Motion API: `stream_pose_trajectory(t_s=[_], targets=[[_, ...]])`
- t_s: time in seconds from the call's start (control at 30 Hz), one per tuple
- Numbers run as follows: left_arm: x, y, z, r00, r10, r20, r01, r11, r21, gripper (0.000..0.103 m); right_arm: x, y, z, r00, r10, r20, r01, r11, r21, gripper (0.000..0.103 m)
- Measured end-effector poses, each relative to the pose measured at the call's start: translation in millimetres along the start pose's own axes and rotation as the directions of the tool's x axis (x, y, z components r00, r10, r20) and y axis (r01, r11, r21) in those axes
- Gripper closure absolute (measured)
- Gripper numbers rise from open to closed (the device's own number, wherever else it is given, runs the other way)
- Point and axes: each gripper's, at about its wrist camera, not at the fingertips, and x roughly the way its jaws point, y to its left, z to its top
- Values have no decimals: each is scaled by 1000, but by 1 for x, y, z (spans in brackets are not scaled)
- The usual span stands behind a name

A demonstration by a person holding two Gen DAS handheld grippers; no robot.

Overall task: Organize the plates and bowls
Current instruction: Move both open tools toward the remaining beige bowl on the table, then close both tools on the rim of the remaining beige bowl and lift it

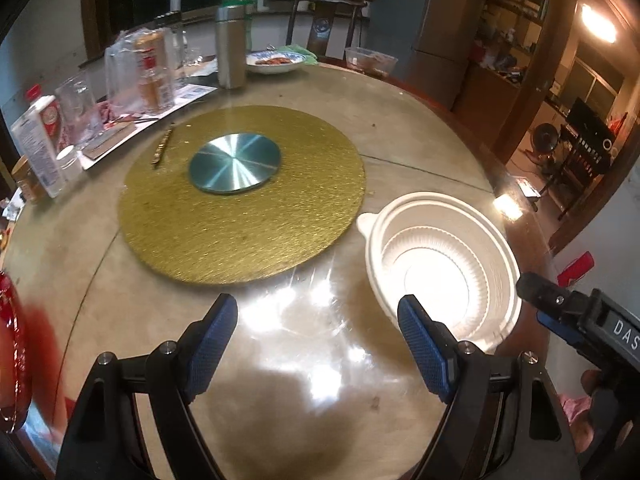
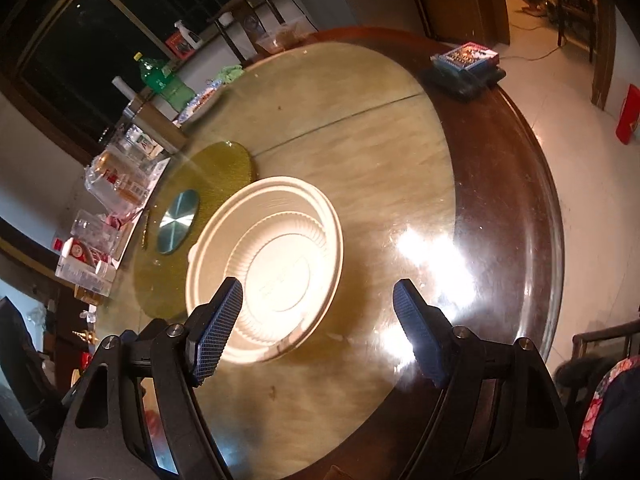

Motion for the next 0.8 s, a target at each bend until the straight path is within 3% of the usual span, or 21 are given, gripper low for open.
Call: stream_pose_trajectory(t_s=[0.8], targets=[[40,-31,15,996,-18,-86,19,1000,17,21,29,3,18,998,-65,-18,64,998,-26,24]])
